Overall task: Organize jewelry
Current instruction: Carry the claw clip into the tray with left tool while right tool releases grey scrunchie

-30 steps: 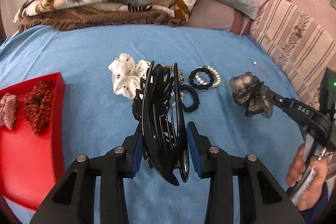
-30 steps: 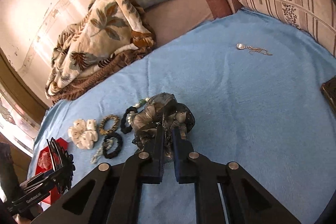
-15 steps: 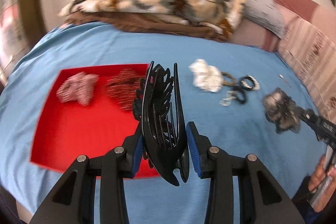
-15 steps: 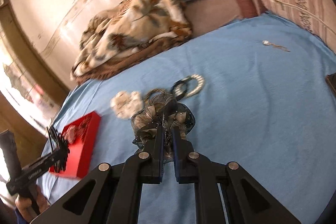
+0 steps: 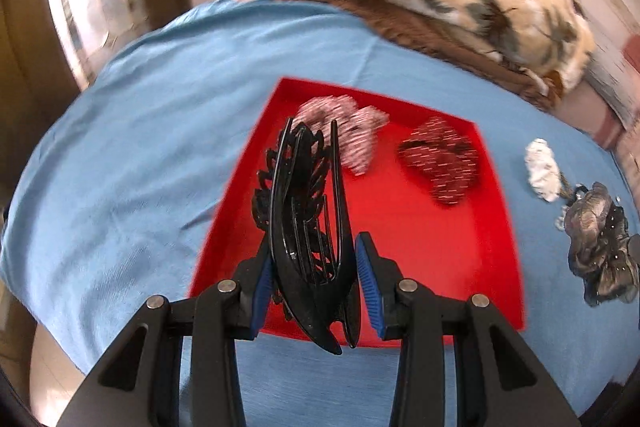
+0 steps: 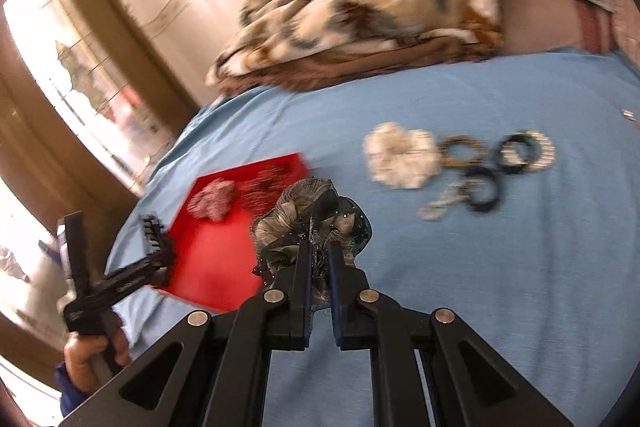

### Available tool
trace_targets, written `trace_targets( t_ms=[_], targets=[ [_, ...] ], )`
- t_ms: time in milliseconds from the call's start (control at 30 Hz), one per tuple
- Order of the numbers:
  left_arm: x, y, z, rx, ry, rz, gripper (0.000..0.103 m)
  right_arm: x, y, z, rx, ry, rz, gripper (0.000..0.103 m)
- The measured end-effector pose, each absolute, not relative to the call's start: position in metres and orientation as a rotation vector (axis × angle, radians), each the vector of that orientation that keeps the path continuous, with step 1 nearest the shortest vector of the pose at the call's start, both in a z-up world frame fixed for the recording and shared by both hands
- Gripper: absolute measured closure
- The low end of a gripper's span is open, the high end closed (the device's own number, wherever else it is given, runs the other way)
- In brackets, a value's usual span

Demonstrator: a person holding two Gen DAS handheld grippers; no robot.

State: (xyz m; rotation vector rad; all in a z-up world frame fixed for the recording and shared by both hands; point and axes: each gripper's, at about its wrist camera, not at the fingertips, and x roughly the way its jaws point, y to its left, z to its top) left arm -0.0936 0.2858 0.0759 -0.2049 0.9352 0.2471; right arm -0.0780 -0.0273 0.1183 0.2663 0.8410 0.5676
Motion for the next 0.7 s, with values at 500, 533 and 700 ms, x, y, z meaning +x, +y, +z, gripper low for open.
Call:
trace_targets(
  t_ms=[500, 533, 700],
  targets=[
    [-0.097, 0.315, 0.055, -0.274, 0.998, 0.269, 0.067, -0.071, 0.088, 0.052, 0.023, 1.035, 0.601, 0.094],
    [-0.097, 0.315, 0.055, -0.273, 0.999, 0.271, 0.067, -0.073, 0.087, 0.051, 0.009, 1.037, 0.595, 0.095],
    [-0.101, 0.31, 0.055, -0.259, 1.005, 0.287, 0.067, -0.089, 0.08, 0.056, -0.029, 1.029, 0.6, 0.095]
  ],
)
